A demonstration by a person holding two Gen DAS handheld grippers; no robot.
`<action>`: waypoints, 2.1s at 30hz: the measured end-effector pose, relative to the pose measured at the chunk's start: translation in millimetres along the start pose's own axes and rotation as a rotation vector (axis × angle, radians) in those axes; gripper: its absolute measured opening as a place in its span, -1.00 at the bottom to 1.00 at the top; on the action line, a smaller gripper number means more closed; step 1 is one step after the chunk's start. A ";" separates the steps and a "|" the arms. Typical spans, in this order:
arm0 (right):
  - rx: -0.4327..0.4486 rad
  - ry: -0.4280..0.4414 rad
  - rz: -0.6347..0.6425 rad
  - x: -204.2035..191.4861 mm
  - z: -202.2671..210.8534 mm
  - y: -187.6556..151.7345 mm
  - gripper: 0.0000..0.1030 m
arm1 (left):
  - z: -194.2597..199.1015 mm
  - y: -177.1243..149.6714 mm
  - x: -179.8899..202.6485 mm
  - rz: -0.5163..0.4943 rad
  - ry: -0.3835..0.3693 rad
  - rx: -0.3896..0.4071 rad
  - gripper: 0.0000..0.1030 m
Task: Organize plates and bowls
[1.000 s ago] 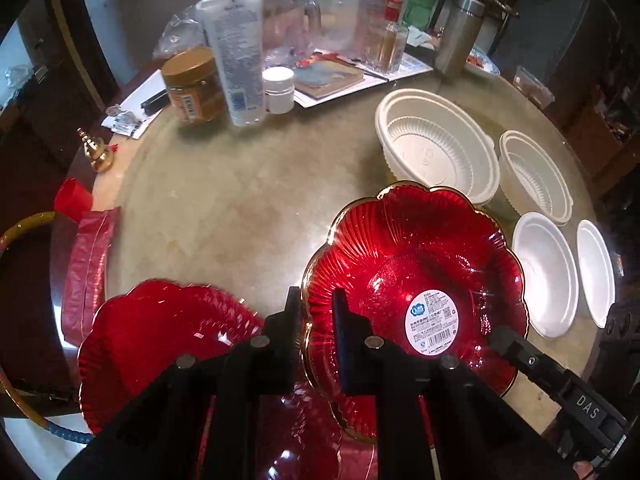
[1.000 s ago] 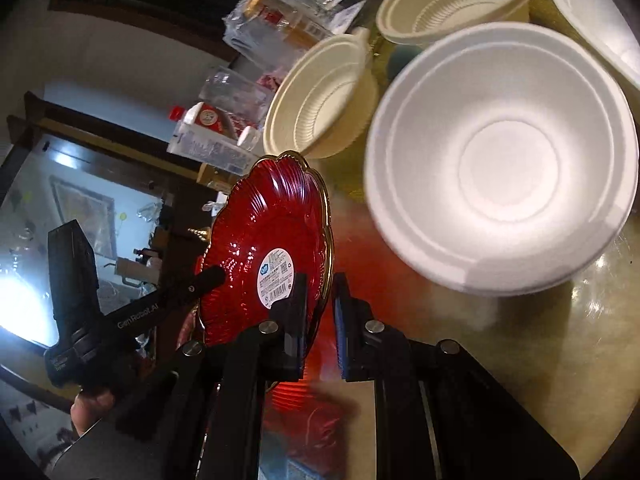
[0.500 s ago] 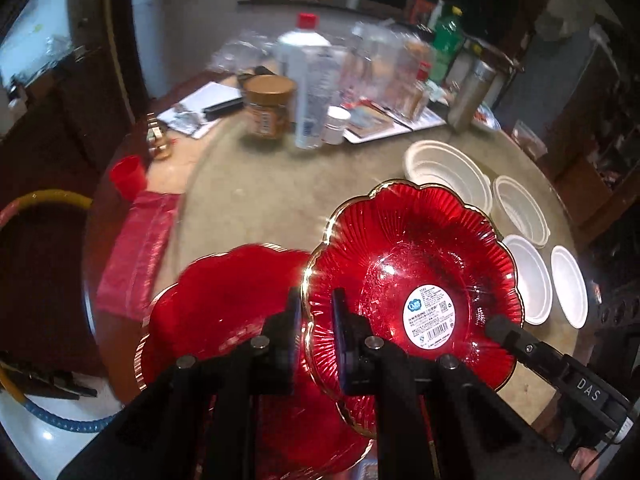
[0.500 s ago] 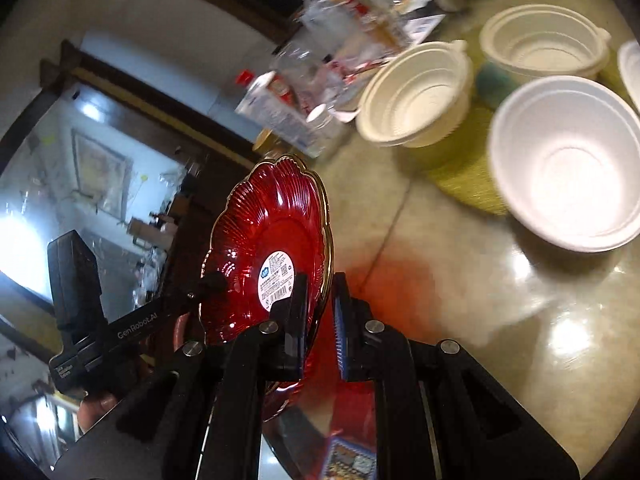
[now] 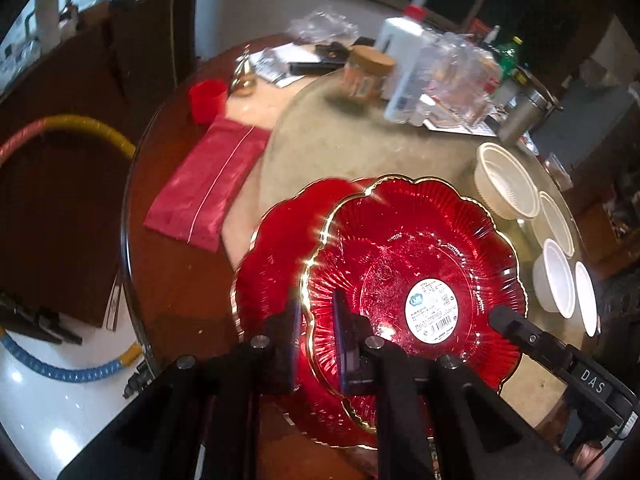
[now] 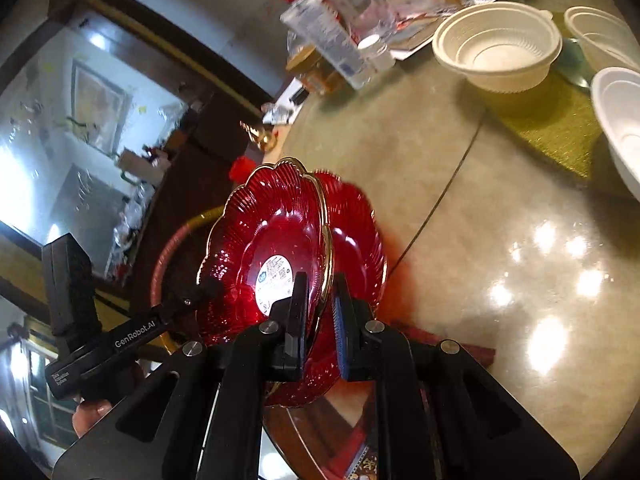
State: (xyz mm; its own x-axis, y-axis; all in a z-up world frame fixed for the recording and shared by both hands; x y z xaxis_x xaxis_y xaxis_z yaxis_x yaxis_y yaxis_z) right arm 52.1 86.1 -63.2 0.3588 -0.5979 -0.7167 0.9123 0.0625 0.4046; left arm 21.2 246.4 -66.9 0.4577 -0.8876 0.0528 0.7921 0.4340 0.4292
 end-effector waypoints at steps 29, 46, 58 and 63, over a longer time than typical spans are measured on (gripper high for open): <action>-0.153 -0.207 0.136 -13.4 -42.9 -2.2 -0.25 | -28.0 -7.7 -1.0 -0.024 0.116 -0.027 -0.58; 0.049 0.059 0.046 -15.9 43.7 -3.4 0.24 | 63.4 -1.7 32.8 -0.017 0.013 0.360 0.60; 0.315 0.098 -0.125 68.9 169.9 -12.8 0.53 | 70.0 -25.7 181.4 -0.247 -0.343 0.369 1.00; 0.371 0.066 -0.315 126.0 205.3 -9.7 0.53 | 31.2 -17.6 234.0 -0.283 -0.300 0.206 0.99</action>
State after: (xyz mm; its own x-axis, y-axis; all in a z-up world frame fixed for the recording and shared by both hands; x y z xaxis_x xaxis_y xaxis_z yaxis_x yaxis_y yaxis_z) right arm 48.1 -153.9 -40.7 0.0998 -0.4892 -0.8664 0.8509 -0.4094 0.3292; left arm 101.8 26.3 -33.9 0.0740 -0.9854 0.1535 0.7583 0.1556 0.6330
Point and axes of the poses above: each gripper's, at about its wrist camera, not at the fingertips, and z roughly against the way its jaws point, x to its right, y to its top, the point moved 5 cm from there along -z, roughly the way its jaws point, and after that the axes turned 12 degrees about y, right-handed, at the moved point
